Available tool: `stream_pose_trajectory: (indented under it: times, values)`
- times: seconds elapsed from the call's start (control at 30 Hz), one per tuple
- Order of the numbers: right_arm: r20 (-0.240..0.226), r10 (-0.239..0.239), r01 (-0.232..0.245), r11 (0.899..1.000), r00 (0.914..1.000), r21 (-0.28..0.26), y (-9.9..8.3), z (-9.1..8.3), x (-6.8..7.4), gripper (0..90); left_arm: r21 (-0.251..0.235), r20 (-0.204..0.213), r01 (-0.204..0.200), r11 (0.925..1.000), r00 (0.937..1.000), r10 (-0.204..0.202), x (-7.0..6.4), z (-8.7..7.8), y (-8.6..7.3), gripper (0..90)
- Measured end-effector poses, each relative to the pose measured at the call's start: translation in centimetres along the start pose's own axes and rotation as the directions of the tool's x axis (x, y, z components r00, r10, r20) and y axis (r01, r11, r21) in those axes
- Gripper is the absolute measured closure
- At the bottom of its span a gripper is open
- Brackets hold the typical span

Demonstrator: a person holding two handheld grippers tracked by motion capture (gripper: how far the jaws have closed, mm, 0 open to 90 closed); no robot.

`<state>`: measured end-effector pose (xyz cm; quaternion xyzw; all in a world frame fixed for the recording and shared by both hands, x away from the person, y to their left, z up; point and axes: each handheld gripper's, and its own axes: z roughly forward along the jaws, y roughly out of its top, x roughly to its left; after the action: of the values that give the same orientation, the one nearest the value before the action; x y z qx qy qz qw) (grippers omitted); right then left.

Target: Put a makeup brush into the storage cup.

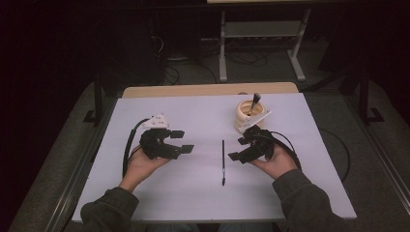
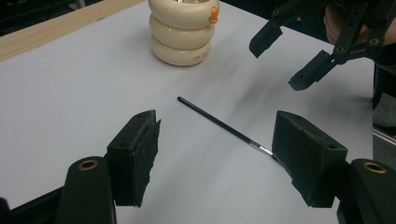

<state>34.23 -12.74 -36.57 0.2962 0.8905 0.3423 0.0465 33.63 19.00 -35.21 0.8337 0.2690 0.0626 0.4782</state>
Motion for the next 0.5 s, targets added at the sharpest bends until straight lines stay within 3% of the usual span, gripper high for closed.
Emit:
stream_pose_trajectory:
  times: [0.5]
  values:
    - [-0.024,-0.032,0.033,0.998,0.9992,0.046,1.1,1.5,0.0,29.7,-0.008,-0.007,-0.005,1.0,1.0,0.004,0.0,-0.8,-0.6,30.9]
